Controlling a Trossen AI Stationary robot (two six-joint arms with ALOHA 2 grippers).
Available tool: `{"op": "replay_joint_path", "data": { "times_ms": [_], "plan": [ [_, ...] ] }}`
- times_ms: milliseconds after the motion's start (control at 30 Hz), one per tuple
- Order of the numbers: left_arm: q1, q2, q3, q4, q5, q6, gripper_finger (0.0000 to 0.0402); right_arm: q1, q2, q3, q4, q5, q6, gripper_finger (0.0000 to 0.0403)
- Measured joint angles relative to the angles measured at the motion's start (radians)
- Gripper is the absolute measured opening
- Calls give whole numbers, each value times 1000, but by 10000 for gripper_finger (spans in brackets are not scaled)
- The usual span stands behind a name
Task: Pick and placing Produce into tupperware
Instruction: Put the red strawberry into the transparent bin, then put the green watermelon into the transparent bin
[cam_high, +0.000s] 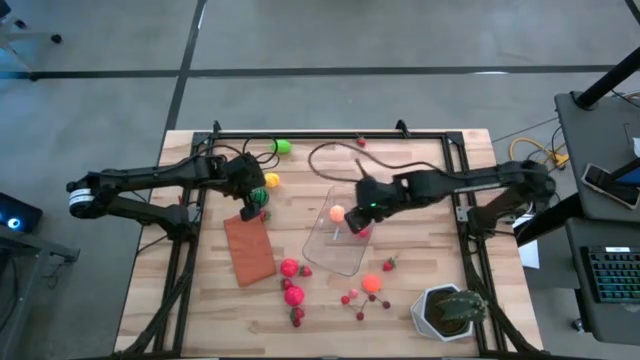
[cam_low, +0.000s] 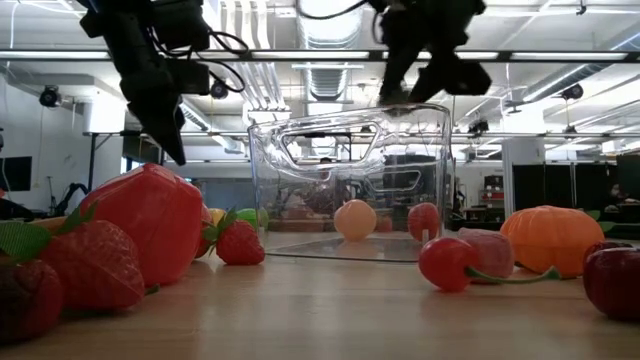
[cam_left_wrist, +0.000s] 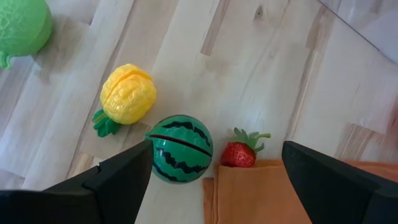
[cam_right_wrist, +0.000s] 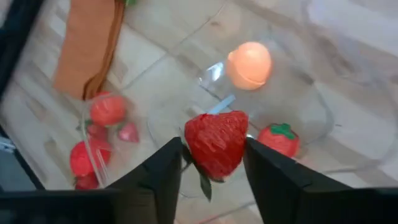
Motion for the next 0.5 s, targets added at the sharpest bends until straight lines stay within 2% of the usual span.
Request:
{"op": "replay_joint_path", "data": {
  "times_ms": [133, 233, 500],
  "plan": [
    [0, 0, -1, -1, 0, 0, 341, 0, 84, 65, -53, -12, -36, 213],
    [0, 0, -1, -1, 0, 0, 341, 0, 97, 108, -91, 18, -46, 244],
    [0, 0, 3, 0, 1, -1, 341, 0, 3, 173, -197, 279, 0, 301]
  ]
}}
